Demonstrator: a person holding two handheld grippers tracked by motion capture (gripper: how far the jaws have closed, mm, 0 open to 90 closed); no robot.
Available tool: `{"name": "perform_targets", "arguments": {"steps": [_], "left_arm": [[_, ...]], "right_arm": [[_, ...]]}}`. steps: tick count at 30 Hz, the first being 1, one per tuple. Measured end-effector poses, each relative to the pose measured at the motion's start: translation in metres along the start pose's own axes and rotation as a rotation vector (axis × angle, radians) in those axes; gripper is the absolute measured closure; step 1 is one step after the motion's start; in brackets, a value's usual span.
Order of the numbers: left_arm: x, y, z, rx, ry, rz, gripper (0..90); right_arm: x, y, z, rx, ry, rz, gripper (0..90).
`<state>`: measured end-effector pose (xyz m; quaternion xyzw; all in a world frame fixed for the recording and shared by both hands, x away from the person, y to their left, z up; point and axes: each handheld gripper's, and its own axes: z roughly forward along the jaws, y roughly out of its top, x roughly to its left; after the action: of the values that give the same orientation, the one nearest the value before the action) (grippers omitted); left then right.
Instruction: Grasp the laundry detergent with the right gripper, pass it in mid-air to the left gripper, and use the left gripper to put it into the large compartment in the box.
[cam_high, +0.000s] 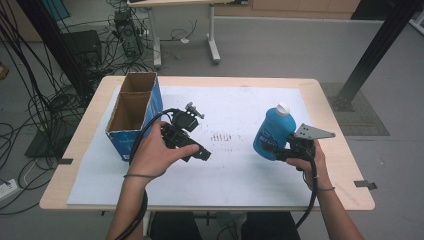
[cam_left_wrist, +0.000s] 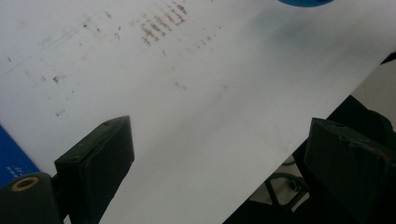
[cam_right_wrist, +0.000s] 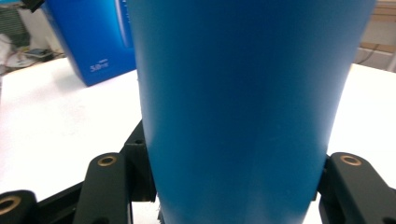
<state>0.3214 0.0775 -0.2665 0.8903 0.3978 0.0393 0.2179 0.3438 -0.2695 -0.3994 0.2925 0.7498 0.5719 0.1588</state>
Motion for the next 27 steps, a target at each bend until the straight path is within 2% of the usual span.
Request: {"name": "perform_targets", "arguments": {"steps": [5,11,14,16,19,21,27], "left_arm": [[-0.004,0.006,-0.009,0.009,-0.006,0.034,8.6],[-0.011,0.011,-0.018,0.025,-0.028,0.093,8.6],[-0.015,0.015,-0.021,0.051,-0.012,0.13,8.6],[-0.016,0.016,-0.022,0.055,-0.011,0.138,8.6],[-0.021,0.02,-0.025,0.055,-0.042,0.176,8.6],[-0.024,0.023,-0.027,0.06,-0.046,0.204,8.6],[-0.025,0.03,-0.034,0.069,-0.049,0.237,8.6]], "right_arm": [[0.0,0.004,-0.002,0.01,0.026,-0.012,41.6],[0.0,0.01,-0.003,0.007,0.099,-0.017,41.6],[0.0,0.013,-0.003,0.009,0.133,-0.03,41.6],[0.001,0.015,-0.002,0.01,0.167,-0.042,41.6],[0.004,0.019,0.0,0.02,0.205,-0.061,41.6],[0.005,0.02,0.002,0.028,0.224,-0.071,41.6],[0.007,0.025,0.004,0.038,0.292,-0.089,41.6]]}}
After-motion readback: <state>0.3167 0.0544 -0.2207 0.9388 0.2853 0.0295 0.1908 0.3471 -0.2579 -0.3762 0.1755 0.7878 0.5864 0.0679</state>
